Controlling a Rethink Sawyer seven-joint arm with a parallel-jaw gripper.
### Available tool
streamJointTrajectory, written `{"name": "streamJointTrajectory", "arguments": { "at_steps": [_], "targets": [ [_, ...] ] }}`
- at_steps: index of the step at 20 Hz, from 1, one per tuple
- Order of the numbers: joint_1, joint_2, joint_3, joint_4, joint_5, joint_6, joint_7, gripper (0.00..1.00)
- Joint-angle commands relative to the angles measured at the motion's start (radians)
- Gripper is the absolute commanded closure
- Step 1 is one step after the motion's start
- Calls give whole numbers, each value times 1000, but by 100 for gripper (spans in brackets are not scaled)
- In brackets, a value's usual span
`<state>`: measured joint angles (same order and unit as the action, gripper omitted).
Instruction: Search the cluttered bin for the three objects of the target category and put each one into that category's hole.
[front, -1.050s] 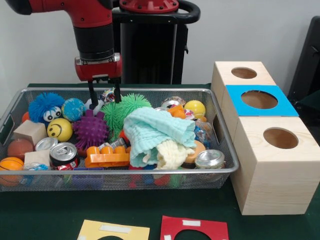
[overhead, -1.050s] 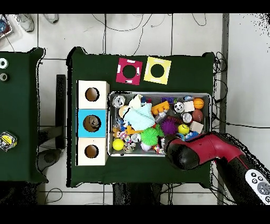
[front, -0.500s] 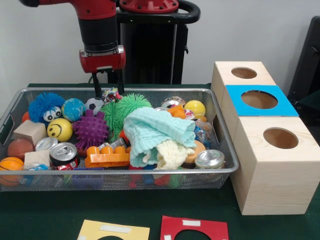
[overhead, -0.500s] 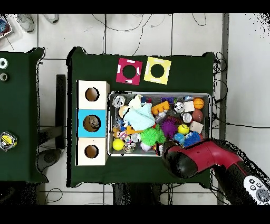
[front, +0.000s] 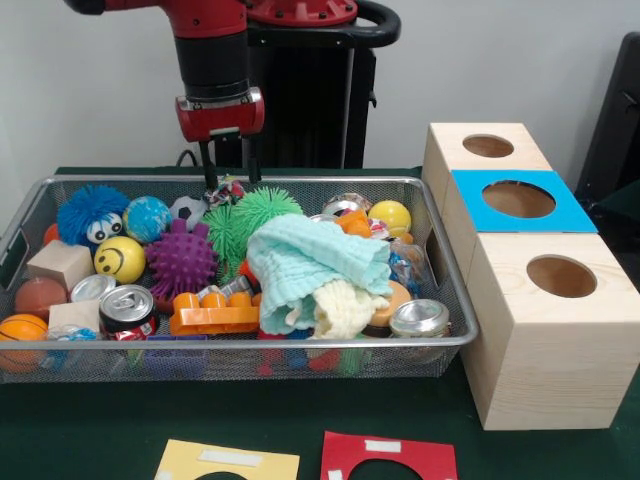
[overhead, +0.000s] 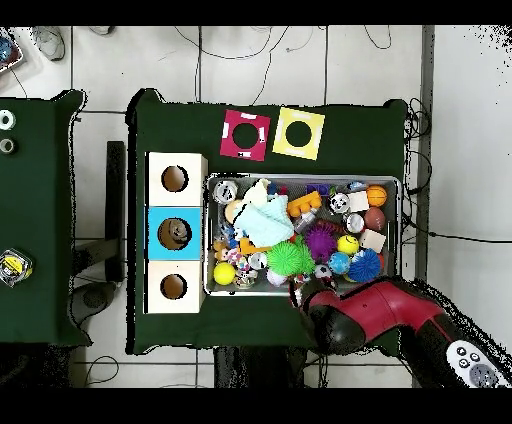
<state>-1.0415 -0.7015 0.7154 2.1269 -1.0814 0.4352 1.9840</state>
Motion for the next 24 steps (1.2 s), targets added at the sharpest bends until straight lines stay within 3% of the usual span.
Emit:
{"name": "streamJointTrajectory", "arguments": {
  "at_steps": [1,12,17,23,24],
  "targets": [
    [27,80,-114,-40,-145,-100,18,0],
    [61,139,-183,-115,-182,-154,1,0],
    [90,123,-213,-117,-177,-176,17,0],
    [90,96,-207,-114,-150,-150,-39,0],
    [94,95,-214,-117,-149,-151,-40,100]
  ]
}}
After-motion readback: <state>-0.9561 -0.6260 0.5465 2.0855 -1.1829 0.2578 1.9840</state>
